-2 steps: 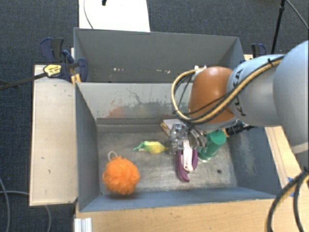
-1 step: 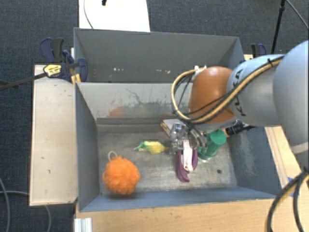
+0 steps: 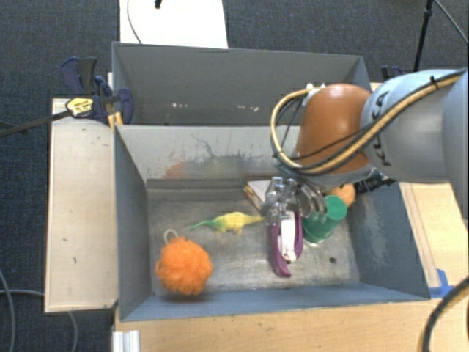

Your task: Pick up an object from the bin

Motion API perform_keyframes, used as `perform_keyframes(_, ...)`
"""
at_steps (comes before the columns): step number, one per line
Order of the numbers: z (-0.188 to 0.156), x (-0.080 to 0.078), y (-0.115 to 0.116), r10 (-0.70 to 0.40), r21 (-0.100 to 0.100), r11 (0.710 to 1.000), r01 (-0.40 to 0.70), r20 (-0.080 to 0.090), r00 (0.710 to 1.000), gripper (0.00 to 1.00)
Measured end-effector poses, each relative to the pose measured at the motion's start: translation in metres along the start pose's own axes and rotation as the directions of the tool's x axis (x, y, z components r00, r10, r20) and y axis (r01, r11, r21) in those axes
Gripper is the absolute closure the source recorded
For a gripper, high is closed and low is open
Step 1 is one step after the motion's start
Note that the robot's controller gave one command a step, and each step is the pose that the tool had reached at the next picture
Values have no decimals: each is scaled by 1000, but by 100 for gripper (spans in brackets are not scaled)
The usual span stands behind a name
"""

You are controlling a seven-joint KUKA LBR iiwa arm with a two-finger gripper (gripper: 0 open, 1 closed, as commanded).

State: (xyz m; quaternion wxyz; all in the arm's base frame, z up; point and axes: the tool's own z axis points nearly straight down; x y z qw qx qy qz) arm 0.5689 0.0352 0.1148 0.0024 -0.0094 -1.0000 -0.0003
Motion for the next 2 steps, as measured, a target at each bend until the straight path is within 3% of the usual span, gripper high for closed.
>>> perform_keyframes(1, -69, -7, 19, -60, 2, 998, 60, 4, 998, 100)
perform_keyframes(2, -108, -13, 25, -99, 1, 995, 99, 13, 995, 100)
